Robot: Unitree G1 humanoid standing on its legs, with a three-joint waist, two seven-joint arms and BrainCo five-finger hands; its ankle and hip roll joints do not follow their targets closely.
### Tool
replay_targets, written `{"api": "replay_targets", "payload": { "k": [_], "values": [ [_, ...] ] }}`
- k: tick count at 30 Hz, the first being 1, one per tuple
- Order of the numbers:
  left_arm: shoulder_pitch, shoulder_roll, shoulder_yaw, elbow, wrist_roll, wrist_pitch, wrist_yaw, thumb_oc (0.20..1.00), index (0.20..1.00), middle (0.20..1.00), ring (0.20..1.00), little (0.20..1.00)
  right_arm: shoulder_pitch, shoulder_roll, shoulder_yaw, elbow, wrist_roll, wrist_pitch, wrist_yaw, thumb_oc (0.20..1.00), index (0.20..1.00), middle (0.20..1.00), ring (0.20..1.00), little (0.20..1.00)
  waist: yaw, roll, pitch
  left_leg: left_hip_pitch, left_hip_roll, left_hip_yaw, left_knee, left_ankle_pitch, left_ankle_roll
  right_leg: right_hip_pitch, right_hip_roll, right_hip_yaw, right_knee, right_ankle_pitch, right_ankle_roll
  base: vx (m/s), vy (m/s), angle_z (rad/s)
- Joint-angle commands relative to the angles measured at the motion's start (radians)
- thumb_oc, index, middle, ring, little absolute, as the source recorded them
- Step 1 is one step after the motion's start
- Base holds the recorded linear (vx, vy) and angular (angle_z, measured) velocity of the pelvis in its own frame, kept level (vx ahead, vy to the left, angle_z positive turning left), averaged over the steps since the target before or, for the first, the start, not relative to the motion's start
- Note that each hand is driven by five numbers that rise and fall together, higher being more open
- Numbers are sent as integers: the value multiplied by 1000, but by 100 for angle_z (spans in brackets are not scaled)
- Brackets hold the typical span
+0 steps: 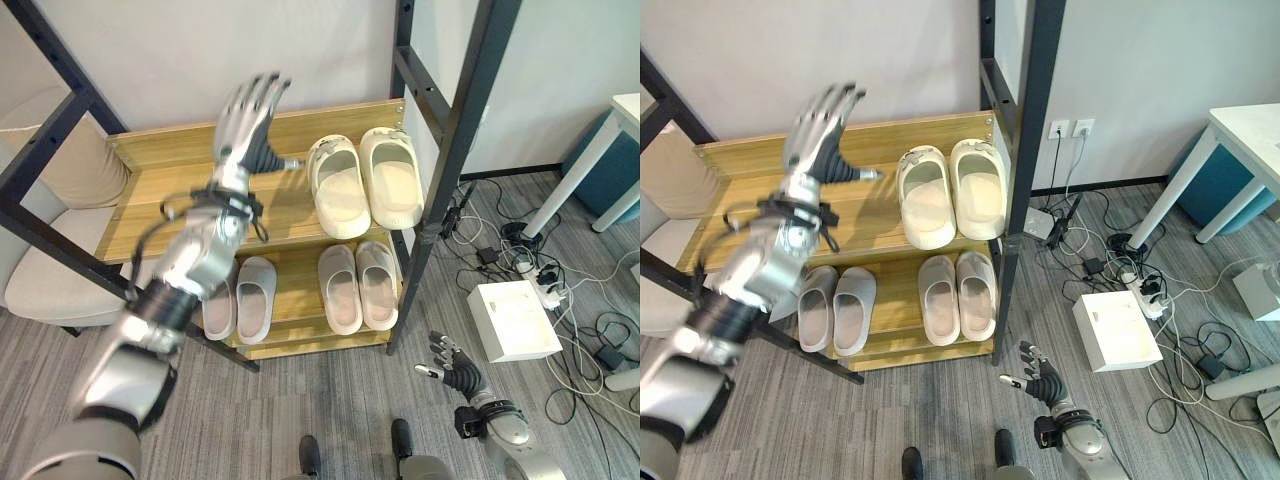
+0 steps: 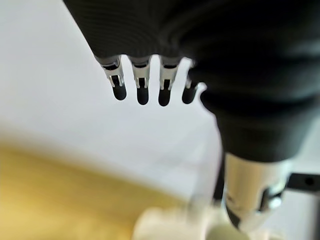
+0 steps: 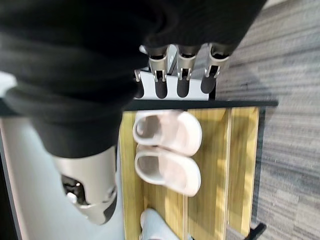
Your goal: Arrange the slippers neatly on the shoe rack.
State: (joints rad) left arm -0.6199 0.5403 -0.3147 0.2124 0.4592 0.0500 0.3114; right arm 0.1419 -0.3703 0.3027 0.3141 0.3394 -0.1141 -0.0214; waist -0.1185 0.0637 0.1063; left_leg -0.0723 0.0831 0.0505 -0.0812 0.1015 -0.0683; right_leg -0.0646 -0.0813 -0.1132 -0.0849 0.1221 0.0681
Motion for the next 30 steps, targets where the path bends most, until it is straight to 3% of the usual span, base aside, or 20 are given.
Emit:
{"api": "replay_targets", "payload": {
  "k": [1, 3, 5, 8, 9, 15, 20, 24, 27, 29, 30],
  "values": [
    [-103, -38, 30, 55, -356, -121, -14, 1000, 1000, 1000, 1000, 1000, -33, 14, -19, -15, -32, 4, -22, 1000, 1000, 1000, 1000, 1000, 24, -25, -2, 59, 1, -4, -6, -105, -11, 47, -42, -32, -2, -116, 78, 2, 34, 11],
    [-46, -79, 15, 35, -565, -163, -63, 1000, 1000, 1000, 1000, 1000, -61, 21, -18, -3, -23, 14, -34, 1000, 1000, 1000, 1000, 1000, 32, -23, -9, 57, 0, -7, -6, -102, -9, 47, -43, -37, -2, -113, 78, 3, 21, 11],
    [23, -106, -67, 26, -849, -152, -143, 1000, 1000, 1000, 1000, 1000, -155, 14, -3, 36, 14, 42, -54, 1000, 1000, 1000, 1000, 1000, 44, -22, -18, 52, -1, -13, -6, -97, -8, 45, -46, -45, -2, -108, 79, 13, 24, 13],
    [35, -107, -104, 21, -942, -138, -170, 1000, 1000, 1000, 1000, 1000, -199, 11, 16, 58, 36, 55, -62, 1000, 1000, 1000, 1000, 1000, 48, -23, -23, 52, 0, -15, -6, -96, -8, 44, -47, -48, -2, -106, 80, 9, 5, 1],
    [41, -118, -135, 4, -1034, -128, -191, 1000, 1000, 1000, 1000, 1000, -233, 6, 33, 70, 58, 68, -65, 1000, 1000, 1000, 1000, 1000, 51, -23, -27, 53, -1, -16, -6, -95, -8, 43, -48, -49, -2, -104, 80, 0, 0, 0],
    [37, -179, -199, -34, -1193, -97, -212, 1000, 1000, 1000, 1000, 1000, -263, 0, 66, 59, 93, 93, -71, 1000, 1000, 1000, 1000, 1000, 47, -27, -34, 57, -3, -12, -6, -97, -7, 46, -49, -44, -2, -105, 81, 5, 2, 0],
    [19, -245, -215, -25, -1256, -99, -201, 1000, 1000, 1000, 1000, 1000, -292, 6, 82, 69, 110, 97, -81, 1000, 1000, 1000, 1000, 1000, 42, -30, -36, 62, -3, -9, -6, -99, -7, 49, -50, -43, -2, -106, 80, 11, -2, 1],
    [-3, -287, -212, -10, -1208, -108, -173, 1000, 1000, 1000, 1000, 1000, -304, 24, 87, 89, 117, 89, -93, 1000, 1000, 1000, 1000, 1000, 40, -33, -39, 64, -2, -8, -6, -99, -6, 51, -50, -41, -2, -108, 79, 0, 0, 0],
    [-27, -229, -167, -17, -964, -130, -131, 1000, 1000, 1000, 1000, 1000, -280, 34, 68, 95, 110, 65, -99, 1000, 1000, 1000, 1000, 1000, 45, -35, -42, 68, -1, -10, -6, -100, -7, 55, -50, -44, -2, -111, 78, 12, -9, -3],
    [-25, -224, -159, -20, -917, -137, -115, 1000, 1000, 1000, 1000, 1000, -273, 35, 66, 94, 103, 59, -98, 1000, 1000, 1000, 1000, 1000, 46, -35, -41, 69, -1, -11, -6, -101, -7, 57, -50, -45, -2, -113, 78, 3, -3, -2],
    [-21, -199, -118, -20, -743, -145, -76, 1000, 1000, 1000, 1000, 1000, -242, 43, 57, 91, 75, 38, -95, 1000, 1000, 1000, 1000, 1000, 50, -37, -41, 69, 0, -12, -6, -101, -8, 61, -51, -47, -2, -116, 77, 0, 0, 0]
  ]
}}
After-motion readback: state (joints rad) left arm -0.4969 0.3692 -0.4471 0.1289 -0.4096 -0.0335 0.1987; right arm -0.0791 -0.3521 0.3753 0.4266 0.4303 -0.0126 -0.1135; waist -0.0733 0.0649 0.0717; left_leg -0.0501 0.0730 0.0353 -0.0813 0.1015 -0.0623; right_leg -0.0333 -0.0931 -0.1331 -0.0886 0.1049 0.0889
